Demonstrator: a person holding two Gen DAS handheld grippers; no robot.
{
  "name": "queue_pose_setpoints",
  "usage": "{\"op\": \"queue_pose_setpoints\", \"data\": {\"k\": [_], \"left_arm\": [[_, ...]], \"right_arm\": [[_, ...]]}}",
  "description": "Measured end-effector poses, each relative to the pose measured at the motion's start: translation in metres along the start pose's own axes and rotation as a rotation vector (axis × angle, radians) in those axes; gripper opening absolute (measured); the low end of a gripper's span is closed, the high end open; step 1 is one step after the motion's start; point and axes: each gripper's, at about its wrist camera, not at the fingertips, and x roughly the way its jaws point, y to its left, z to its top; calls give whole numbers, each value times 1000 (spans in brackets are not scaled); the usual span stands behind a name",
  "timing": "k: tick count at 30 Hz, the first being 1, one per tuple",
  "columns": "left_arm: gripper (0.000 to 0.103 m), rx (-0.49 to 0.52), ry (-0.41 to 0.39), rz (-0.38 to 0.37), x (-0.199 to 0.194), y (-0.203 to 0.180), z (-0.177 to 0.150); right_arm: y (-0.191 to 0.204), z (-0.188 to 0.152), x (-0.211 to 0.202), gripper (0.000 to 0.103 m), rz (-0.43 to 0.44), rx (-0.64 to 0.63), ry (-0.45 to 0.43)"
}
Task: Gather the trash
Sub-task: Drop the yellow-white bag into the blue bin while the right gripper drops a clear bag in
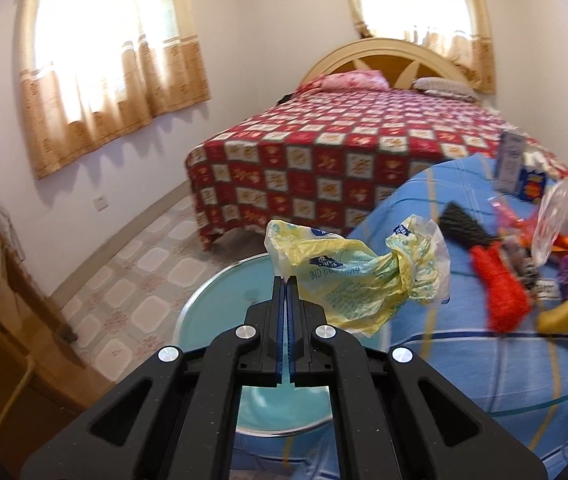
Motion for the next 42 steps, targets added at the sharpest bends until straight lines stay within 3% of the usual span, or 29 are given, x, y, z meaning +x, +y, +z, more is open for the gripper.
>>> {"op": "queue_pose_setpoints", "data": {"k": [15,33,42], "left_arm": [[1,-17,46,154,10,61,-12],[1,-4,102,233,29,86,-22],[1,-17,106,232,29,92,-22]], "right_arm": [[95,34,63,9,95,-153,44],[153,42,110,9,145,-252,105],[172,41,119,9,152,-291,119]]}}
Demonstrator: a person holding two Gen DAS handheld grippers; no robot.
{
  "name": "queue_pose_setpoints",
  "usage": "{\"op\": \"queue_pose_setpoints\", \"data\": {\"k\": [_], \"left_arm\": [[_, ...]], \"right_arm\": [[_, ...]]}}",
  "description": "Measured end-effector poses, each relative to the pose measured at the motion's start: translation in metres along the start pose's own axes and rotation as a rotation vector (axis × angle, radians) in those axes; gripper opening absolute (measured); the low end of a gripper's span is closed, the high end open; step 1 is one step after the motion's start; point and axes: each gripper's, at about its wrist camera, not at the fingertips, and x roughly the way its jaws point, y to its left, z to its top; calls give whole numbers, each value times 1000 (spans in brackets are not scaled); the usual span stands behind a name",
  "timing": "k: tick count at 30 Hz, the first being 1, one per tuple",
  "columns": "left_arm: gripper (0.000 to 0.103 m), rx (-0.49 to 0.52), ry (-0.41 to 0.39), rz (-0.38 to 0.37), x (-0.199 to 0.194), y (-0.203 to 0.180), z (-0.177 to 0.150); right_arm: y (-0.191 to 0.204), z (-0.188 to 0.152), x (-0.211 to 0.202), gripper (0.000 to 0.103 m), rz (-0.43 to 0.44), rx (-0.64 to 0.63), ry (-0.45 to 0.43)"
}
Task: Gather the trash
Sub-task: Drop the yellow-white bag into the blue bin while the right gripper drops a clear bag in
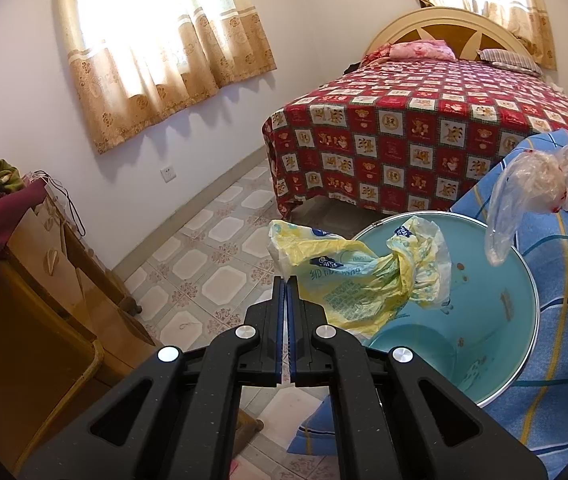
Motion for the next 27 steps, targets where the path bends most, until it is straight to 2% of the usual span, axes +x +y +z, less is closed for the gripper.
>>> {"op": "queue_pose_setpoints", "data": {"k": [22,25,27], "left_arm": [[2,5,1,-24,-2,-8,1],[5,-1,2,-39,-2,-11,0],[13,-5,1,-49,-2,-13,-1]], "right_arm": [[18,2,8,9,17,-44,14],[24,2,10,10,35,-54,20],[27,2,12,19,54,-63,24]]}}
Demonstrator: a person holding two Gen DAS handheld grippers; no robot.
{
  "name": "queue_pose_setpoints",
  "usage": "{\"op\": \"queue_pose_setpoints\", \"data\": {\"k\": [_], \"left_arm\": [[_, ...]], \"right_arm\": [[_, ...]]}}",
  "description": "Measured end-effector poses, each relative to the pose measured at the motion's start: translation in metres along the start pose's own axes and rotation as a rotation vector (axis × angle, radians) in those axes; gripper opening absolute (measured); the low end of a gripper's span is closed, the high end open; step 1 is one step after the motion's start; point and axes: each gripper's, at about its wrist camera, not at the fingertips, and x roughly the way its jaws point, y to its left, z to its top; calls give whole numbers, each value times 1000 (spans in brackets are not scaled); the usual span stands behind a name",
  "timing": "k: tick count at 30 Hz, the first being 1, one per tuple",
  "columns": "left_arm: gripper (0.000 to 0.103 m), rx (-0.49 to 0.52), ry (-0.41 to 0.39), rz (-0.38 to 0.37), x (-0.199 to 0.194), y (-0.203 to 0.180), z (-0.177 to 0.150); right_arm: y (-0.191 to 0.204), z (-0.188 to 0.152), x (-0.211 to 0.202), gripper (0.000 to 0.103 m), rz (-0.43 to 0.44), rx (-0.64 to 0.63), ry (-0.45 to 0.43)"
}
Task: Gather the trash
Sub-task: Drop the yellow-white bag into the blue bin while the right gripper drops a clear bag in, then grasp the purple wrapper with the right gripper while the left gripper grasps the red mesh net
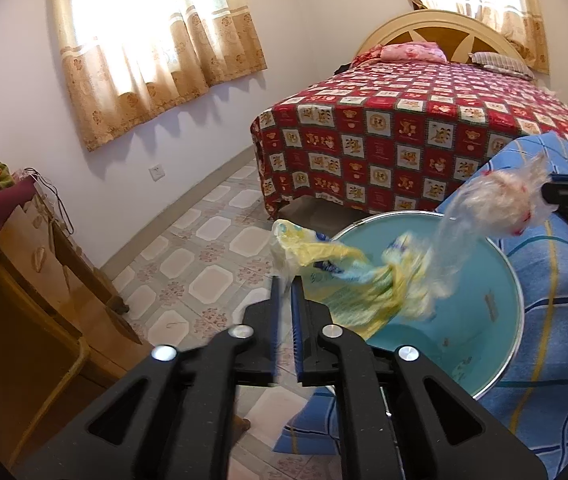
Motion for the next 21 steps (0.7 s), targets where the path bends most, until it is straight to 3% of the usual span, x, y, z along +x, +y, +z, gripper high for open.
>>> {"op": "queue_pose_setpoints", "data": {"k": [1,2,4,6,16,21], "left_arm": [[22,4,-2,-12,-1,-2,0],[31,8,-3,-20,-1,-6,-1],[40,11,-8,-24,-2,-9,-1],[41,19,-7,-32,-3,-13,-2],[71,0,-16,-40,-6,-21,-4],[73,5,-7,-115,-14,-43,-10]], "right_arm": [[3,0,0,36,8,-3,-2],[5,-1,1,46,18,-5,-5],[8,-2,2,48,26,-10,-2],[11,-3,1,52,27,-12,-3],[3,-9,-13,59,22,15,-30],[-13,-25,-51,61,-21,38,-81]]}}
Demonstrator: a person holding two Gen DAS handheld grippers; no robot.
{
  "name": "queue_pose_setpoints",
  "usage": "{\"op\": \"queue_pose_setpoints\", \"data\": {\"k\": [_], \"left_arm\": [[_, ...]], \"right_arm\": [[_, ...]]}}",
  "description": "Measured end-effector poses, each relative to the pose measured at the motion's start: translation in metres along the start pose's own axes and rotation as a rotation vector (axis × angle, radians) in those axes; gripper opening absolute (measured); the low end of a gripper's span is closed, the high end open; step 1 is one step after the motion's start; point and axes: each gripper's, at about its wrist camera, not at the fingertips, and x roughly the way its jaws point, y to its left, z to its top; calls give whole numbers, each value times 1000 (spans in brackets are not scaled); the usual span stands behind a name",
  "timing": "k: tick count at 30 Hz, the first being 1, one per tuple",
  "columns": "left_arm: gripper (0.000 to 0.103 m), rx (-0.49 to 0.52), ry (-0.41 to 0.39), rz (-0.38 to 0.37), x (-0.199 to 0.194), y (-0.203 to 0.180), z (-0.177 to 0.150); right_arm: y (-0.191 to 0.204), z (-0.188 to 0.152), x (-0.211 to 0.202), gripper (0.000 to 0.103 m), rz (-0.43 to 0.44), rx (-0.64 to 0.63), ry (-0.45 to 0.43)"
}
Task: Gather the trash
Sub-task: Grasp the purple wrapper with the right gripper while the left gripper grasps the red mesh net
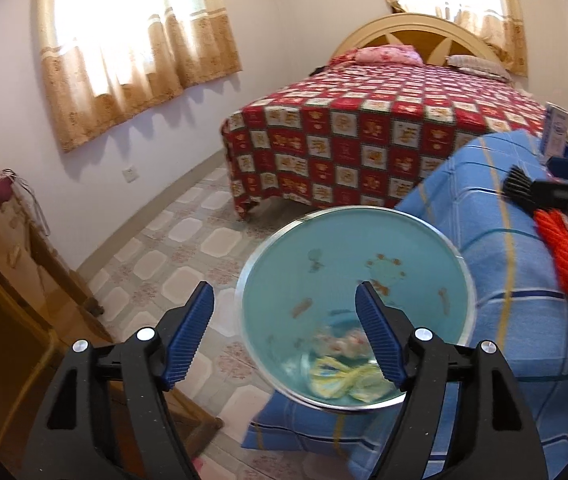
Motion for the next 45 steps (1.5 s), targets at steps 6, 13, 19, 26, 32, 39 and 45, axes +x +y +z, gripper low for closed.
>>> {"op": "queue_pose_setpoints", "data": {"k": [6,13,19,26,32,39,45], "left_arm": [[77,24,18,-136,-9,-47,-17],[79,112,43,-222,-18,-96,-38],[79,158,24,-247,-27,-117,-38],[83,170,-15,-288,-36,-138,-20],[83,165,-51,-338,-39,-163,-5],[81,171,-18,-354,-13,-188,2],[55,191,40,-434,4,-201,0]], "right_arm": [[-65,-59,-82,66,-198,120,-62],[-105,-132,-133,67,-319,260,-9],[-110,-151,-124,67,-252,307,29],[-125,-164,-115,67,-348,306,94],[-135,-165,-127,67,-383,293,69],[-132,-178,-107,66,-259,316,93],[-135,-180,-100,55,-188,343,95]]}}
